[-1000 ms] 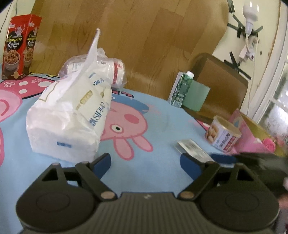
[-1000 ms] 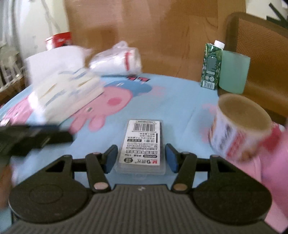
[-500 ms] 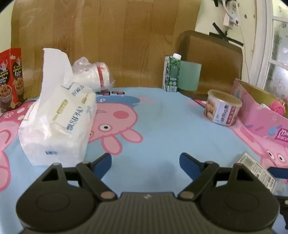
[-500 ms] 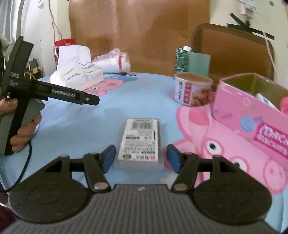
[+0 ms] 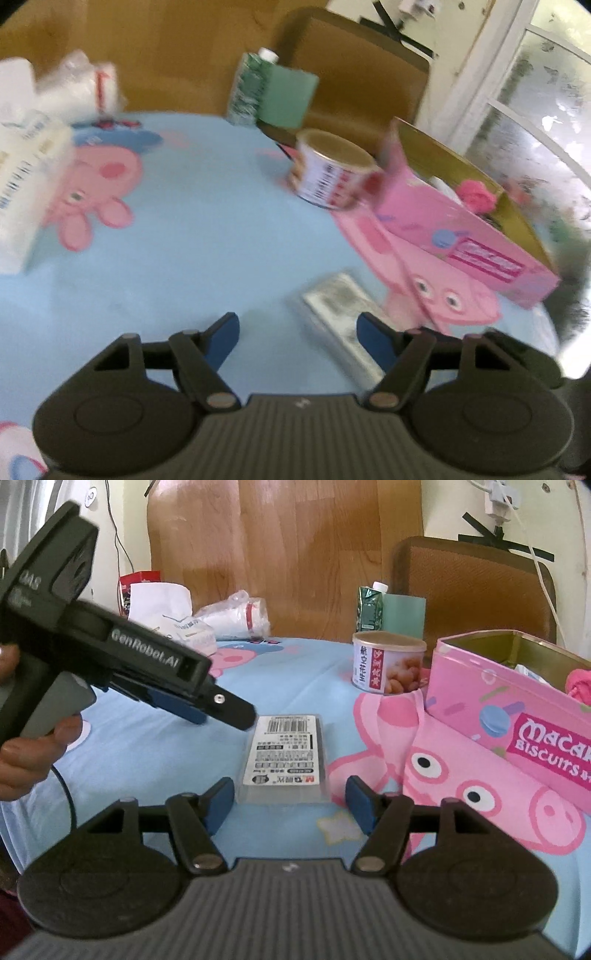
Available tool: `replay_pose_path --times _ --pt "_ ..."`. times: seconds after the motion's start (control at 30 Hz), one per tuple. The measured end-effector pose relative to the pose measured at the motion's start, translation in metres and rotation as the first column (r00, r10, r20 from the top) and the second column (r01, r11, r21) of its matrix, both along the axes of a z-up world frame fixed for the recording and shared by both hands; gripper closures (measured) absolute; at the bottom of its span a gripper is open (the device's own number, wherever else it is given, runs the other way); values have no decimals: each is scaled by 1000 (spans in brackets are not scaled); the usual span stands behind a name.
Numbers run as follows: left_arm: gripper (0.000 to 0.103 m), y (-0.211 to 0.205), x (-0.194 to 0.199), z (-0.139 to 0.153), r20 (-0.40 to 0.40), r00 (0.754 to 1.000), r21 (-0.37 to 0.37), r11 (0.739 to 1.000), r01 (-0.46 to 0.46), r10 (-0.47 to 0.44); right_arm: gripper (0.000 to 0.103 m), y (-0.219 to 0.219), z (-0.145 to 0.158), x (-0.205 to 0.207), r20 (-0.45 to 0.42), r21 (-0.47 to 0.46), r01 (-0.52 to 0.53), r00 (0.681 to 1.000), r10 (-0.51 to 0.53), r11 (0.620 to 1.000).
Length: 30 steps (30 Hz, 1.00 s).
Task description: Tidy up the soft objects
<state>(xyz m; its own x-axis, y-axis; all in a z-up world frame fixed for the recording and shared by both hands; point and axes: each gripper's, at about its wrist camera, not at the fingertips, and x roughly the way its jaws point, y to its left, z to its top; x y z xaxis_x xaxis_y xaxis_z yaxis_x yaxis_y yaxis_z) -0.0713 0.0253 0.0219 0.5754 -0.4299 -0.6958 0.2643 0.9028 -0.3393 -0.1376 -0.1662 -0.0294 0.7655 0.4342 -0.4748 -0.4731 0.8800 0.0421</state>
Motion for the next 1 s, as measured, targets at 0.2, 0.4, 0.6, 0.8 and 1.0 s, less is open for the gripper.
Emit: replay_pose_path --times 0.2,0.4,0.6,0.8,1.0 --pt "30 -20 5 -3 -54 997 -77 996 44 -48 35 0 -3 -2 19 4 10 1000 -10 1000" --pt "50 -45 7 -2 -27 998 -19 998 57 -58 45 -3 -3 -8 45 7 40 998 -40 999" --pt "50 -74 6 25 68 989 -27 990 136 -134 45 -30 14 -13 145 99 133 979 -146 986" --pt "50 -122 17 56 184 959 -2 976 219 -215 45 -57 35 -17 286 136 247 918 -276 960" --pt "49 -186 43 66 236 922 30 950 310 -308 45 -98 40 8 311 172 384 853 -420 907"
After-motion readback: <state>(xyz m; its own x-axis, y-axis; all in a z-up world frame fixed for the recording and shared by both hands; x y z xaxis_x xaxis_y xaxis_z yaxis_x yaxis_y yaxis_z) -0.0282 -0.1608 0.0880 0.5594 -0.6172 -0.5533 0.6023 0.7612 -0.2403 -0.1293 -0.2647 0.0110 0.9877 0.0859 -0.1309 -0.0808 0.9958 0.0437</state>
